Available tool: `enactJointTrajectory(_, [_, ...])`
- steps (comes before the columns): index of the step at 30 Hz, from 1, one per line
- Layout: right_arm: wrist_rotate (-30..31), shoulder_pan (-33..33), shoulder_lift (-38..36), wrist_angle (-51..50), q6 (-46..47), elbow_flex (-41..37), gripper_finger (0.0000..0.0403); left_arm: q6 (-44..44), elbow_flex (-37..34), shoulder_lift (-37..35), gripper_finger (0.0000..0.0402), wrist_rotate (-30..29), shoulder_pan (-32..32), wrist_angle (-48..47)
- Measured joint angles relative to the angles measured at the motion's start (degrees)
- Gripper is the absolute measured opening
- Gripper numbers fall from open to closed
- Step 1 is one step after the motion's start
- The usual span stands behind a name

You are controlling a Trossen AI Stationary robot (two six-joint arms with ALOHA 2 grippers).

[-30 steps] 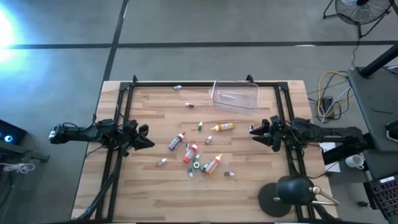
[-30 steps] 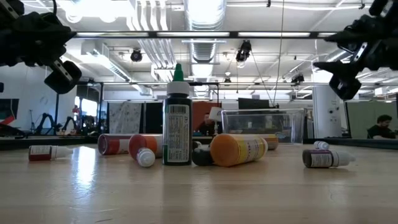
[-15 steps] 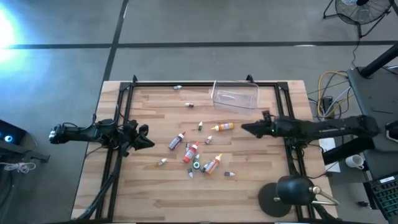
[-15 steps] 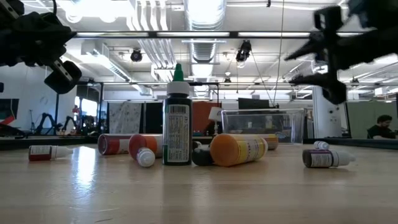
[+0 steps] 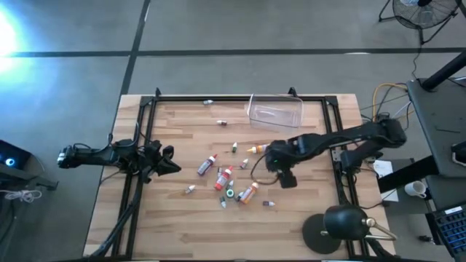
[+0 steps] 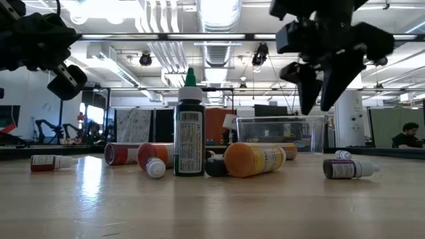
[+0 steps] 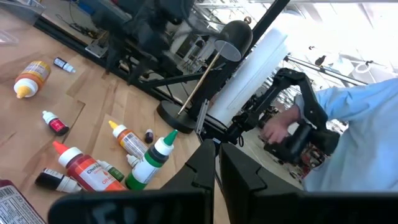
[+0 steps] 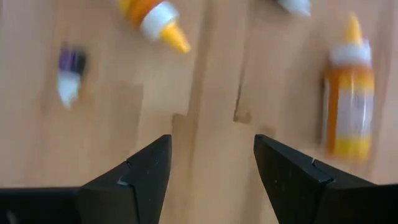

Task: Pick & Place food coloring
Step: Put the large yellow food coloring bottle into the transparent bin

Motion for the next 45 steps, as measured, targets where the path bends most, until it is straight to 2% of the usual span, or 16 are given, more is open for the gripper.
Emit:
enactJointTrajectory(3, [-0.6,-0.1,3.7,0.1,-8.7,2.5,0.0221,0.0,0.0,0.0,0.0,0.0,0.0,0.0])
enactJointTrajectory(8, [-6.5,1.2,10.6,1.6,-10.2,7.1,0.0221,0.0,0.0,0.0,0.0,0.0,0.0,0.0])
enactJointTrajectory(12, [-6.3,2.8,14.6,3.1,-13.4,10.0,0.0221,0.0,0.0,0.0,0.0,0.0,0.0,0.0])
enactJointTrajectory(15, [-3.0,3.5,16.8,3.1,-13.2,11.2,0.0221,0.0,0.0,0.0,0.0,0.0,0.0,0.0])
enactJointTrajectory(31, [-0.1,6.1,20.3,8.2,-13.5,13.2,0.0222,0.0,0.0,0.1,0.0,0.0,0.0,0.0])
enactJointTrajectory(45, [-1.7,6.1,25.4,8.7,-14.1,13.3,0.0221,0.0,0.0,0.2,0.0,0.0,-0.1,0.0])
